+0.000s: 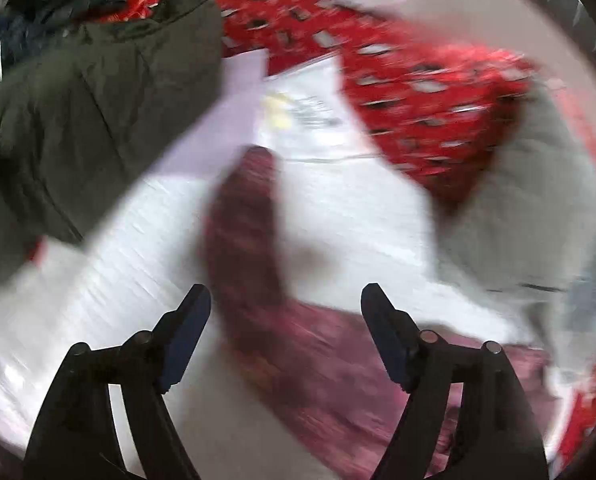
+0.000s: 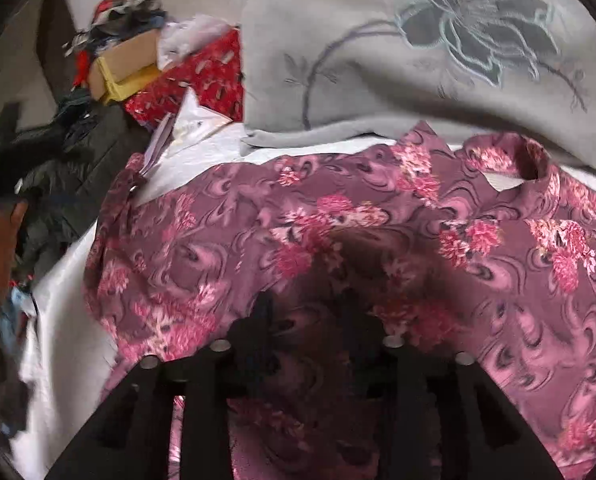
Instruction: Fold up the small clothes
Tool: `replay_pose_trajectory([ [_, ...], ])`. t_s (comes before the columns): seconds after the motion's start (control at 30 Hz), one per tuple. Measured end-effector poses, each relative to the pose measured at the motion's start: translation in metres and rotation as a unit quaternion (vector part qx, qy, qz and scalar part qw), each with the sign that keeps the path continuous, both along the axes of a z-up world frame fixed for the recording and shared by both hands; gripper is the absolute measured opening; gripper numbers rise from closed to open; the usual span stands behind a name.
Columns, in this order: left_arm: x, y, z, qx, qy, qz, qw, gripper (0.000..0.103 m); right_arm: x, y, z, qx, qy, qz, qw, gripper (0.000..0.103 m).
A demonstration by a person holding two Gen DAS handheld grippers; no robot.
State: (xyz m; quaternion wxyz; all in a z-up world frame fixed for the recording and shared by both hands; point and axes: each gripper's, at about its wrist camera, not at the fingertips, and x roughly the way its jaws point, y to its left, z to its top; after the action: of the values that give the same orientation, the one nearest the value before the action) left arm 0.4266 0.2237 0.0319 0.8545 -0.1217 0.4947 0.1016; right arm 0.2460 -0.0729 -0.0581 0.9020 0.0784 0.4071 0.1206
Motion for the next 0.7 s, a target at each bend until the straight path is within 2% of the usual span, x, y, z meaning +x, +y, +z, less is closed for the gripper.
replay_pose_trajectory([
  [0.07,0.026,0.005,-0.012,0.023,0.045,-0.010,0.9987,0.078,0.000,0.003,0.001,-0.010,-0.001,0.003,1.000,0.047],
  [0.13,0.042,0.000,-0.024,0.042,0.075,-0.032,0.9958,0.078,-0.001,0.004,0.001,-0.009,-0.003,0.008,1.000,0.047],
  [0.2,0.050,-0.014,-0.039,0.075,0.094,-0.053,0.9913,0.078,-0.002,0.003,0.001,-0.005,-0.004,0.008,1.000,0.048],
  [0.27,0.058,-0.023,-0.054,0.124,0.113,-0.062,0.9840,0.078,0.000,0.000,-0.001,0.005,-0.005,0.009,1.000,0.048],
  [0.3,0.061,-0.022,-0.062,0.145,0.126,-0.055,0.9797,0.072,0.000,-0.002,-0.001,0.011,-0.005,0.009,1.000,0.048],
  [0.33,0.059,-0.017,-0.066,0.147,0.137,-0.050,0.9784,0.043,0.000,-0.004,-0.001,0.017,-0.004,0.009,1.000,0.048],
  [0.37,0.054,-0.009,-0.066,0.128,0.144,-0.043,0.9804,0.026,0.000,-0.004,-0.001,0.020,-0.004,0.009,1.000,0.048],
  [0.4,0.046,0.005,-0.065,0.079,0.145,-0.026,0.9859,0.011,0.000,-0.004,-0.001,0.021,-0.005,0.009,1.000,0.048],
  [0.47,0.024,0.031,-0.055,0.006,0.121,-0.004,0.9926,0.010,0.000,-0.004,-0.001,0.020,-0.006,0.009,1.000,0.048],
  [0.5,0.007,0.045,-0.051,0.001,0.112,0.004,0.9937,0.010,0.000,-0.003,-0.001,0.019,-0.006,0.009,1.000,0.048],
  [0.57,-0.019,0.066,-0.054,0.010,0.122,0.022,0.9922,0.010,-0.001,-0.004,-0.002,0.022,-0.007,0.010,1.000,0.048],
  [0.63,-0.045,0.089,-0.062,-0.034,0.130,0.031,0.9904,0.010,0.000,-0.005,-0.002,0.027,-0.007,0.010,1.000,0.048],
  [0.7,-0.062,0.102,-0.064,-0.061,0.128,0.041,0.9890,0.010,-0.002,-0.006,-0.002,0.029,-0.007,0.010,0.999,0.048],
])
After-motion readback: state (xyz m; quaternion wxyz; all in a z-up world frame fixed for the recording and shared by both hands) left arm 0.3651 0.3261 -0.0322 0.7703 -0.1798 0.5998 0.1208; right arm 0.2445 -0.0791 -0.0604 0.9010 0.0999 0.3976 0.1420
